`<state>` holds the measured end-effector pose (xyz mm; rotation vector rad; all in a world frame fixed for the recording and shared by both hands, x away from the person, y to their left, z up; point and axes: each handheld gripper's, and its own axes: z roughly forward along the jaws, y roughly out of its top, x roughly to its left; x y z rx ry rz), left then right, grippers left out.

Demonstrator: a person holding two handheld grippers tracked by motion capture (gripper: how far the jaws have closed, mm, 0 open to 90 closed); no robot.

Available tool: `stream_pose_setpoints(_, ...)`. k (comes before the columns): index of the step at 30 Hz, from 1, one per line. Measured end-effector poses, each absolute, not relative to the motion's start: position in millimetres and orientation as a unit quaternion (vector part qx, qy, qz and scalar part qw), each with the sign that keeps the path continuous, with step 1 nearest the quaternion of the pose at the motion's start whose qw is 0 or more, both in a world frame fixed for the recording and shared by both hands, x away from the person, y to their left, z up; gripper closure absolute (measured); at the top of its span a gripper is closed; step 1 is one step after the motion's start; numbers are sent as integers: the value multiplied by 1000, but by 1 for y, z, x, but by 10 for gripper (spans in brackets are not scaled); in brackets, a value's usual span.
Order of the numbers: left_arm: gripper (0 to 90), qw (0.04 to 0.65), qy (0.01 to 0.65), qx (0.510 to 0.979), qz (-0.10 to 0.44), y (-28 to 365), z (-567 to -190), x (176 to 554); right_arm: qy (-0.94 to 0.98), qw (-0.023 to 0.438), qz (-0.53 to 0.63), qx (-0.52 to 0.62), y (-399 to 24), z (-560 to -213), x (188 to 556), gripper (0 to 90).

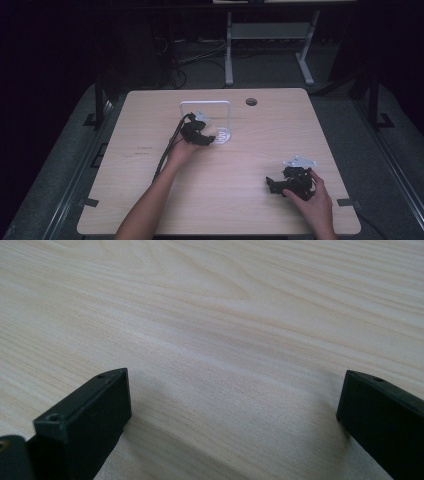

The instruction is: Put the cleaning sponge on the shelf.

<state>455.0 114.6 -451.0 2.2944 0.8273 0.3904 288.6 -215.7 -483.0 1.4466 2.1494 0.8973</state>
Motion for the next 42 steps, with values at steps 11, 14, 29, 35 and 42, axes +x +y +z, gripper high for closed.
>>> stream_pose_setpoints(11, 397, 324, 314, 880, 149, 113, -455, 458, 769, 199, 320, 517, -216, -483, 289, 5)
stream_pose_setpoints(14, 347, 328, 317, 877, 150, 113, -453, 458, 769, 199, 320, 517, -216, -483, 289, 5)
stream_pose_setpoints(29, 457, 369, 313, 862, 150, 124, -415, 433, 769, 198, 320, 517, -216, -483, 289, 5)
stream_pose_setpoints(35, 705, 374, 315, 864, 123, 128, -408, 422, 769, 198, 321, 516, -216, -483, 289, 6)
stream_pose_setpoints(42, 900, 371, 303, 874, 81, 128, -418, 409, 769, 198, 321, 516, -216, -483, 289, 6)
